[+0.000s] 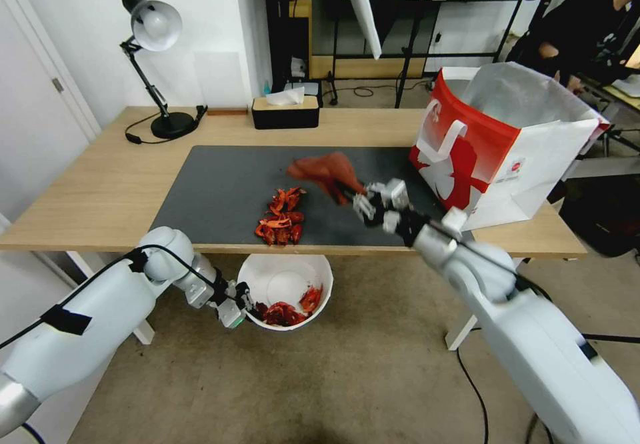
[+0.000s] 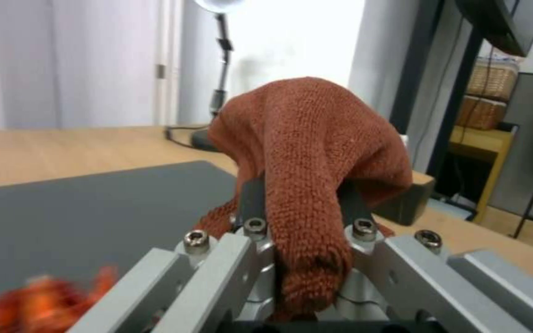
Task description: Sweep shrimp from table into container with towel, then put container into takeout bag.
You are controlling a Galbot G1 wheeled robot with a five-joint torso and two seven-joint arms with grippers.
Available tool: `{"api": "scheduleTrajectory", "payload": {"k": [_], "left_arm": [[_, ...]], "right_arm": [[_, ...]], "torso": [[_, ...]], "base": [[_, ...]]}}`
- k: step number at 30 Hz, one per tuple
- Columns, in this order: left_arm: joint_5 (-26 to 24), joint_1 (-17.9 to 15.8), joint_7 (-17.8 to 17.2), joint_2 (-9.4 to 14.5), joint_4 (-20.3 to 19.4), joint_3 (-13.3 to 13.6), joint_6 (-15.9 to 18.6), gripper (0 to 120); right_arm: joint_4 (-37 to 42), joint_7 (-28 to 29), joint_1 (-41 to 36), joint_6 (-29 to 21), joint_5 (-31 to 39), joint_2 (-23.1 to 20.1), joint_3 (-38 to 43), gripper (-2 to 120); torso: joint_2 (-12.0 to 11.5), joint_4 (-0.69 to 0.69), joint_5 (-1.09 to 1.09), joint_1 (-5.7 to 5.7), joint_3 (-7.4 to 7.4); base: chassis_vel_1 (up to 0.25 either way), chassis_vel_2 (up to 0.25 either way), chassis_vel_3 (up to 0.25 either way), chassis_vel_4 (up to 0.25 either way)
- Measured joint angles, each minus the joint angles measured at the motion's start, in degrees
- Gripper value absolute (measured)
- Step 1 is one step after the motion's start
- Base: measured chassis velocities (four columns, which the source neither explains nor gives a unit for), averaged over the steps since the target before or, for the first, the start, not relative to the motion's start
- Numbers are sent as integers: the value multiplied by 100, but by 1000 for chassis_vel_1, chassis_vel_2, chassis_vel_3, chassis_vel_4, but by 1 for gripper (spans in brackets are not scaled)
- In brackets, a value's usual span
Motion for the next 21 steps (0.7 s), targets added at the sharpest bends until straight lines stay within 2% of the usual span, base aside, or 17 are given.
{"api": "scheduleTrajectory", "payload": {"k": [2,3,4,6,7,10,21], "left_arm": [[2,74,-1,27,4,-70,-19,0],[2,101,0,48,23,-111,-27,0],[2,101,0,48,23,-111,-27,0],[-12,102,-2,73,34,-152,-38,0],[-12,102,-2,73,34,-152,-38,0],[-50,132,-2,155,38,-208,-55,0],[-70,203,-2,221,38,-286,-88,0]], "right_arm": [[-750,18,702,78,39,129,-321,5],[-1368,-54,1176,110,30,257,-596,5],[-1368,-54,1176,110,30,257,-596,5],[-2049,-176,1627,109,-101,452,-921,5],[-2049,-176,1627,109,-101,452,-921,5],[-3041,-589,2255,25,-529,831,-1223,5],[-3758,-1053,2671,-61,-796,1038,-1391,5]], "torso": [[0,2,-1,1,0],[0,2,-2,0,0],[0,2,-2,0,0],[0,0,0,1,1],[0,0,0,1,1],[1,1,-2,1,0],[1,1,-1,0,0]], "base": [[0,0,0,0],[0,0,0,0],[0,0,0,0],[0,0,0,0],[0,0,0,0],[0,0,0,0],[0,0,0,0]]}}
